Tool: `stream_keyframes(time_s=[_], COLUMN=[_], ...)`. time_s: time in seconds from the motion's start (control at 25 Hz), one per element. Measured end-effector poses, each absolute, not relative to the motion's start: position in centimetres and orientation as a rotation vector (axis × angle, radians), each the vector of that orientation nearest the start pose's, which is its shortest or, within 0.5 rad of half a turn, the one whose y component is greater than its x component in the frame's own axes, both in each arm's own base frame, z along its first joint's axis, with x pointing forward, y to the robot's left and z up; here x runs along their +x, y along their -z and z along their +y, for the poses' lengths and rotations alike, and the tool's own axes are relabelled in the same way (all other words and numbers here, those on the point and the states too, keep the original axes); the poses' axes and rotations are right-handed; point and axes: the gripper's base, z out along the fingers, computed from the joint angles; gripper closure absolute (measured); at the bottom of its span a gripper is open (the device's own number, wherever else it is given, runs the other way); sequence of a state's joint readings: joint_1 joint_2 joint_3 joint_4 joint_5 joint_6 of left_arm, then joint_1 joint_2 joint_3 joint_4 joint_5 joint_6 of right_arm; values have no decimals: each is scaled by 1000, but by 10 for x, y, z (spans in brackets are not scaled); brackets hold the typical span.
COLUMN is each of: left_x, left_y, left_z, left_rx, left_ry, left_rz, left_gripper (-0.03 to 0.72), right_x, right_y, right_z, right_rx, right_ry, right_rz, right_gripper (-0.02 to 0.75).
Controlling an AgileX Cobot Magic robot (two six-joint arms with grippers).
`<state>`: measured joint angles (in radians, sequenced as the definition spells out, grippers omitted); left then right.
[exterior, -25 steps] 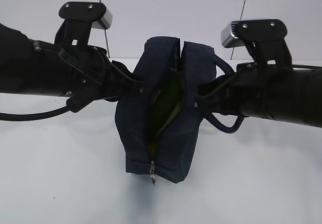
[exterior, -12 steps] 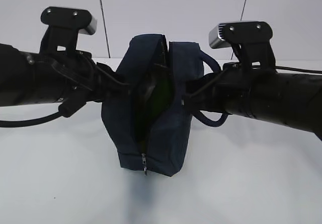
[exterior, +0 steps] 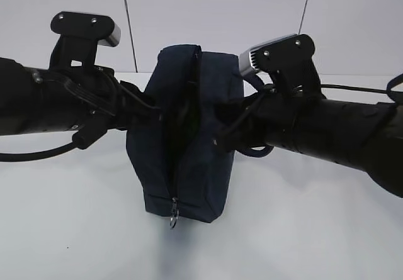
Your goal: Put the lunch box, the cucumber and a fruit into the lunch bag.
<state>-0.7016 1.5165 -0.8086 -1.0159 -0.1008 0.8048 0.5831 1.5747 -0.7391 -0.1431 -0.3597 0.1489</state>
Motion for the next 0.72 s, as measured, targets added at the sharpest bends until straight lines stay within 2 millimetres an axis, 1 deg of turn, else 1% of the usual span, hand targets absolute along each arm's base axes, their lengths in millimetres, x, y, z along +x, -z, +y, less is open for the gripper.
stream_keyframes(time_s=[0.16,0.36,0.6,0.72], left_x=[248,256,257,257], left_y=[-230,-224,-222,-222], left_z=[-196,-194,-194,-194], left_rx=[462,417,410,398], left_ry=[418,345,333,338], left_rz=[2102,2079,2081,2086], left_gripper=[661,661,661,660], right_x=[267,268,273,274], right_y=[-216,-214,-206,-205], right_z=[182,183,187,189], right_rx=[-601,-610,-620,-616], right_ry=[-440,-436,-443,-451], right_rz=[1886,1883,1850,1832], right_gripper=[717,717,717,711])
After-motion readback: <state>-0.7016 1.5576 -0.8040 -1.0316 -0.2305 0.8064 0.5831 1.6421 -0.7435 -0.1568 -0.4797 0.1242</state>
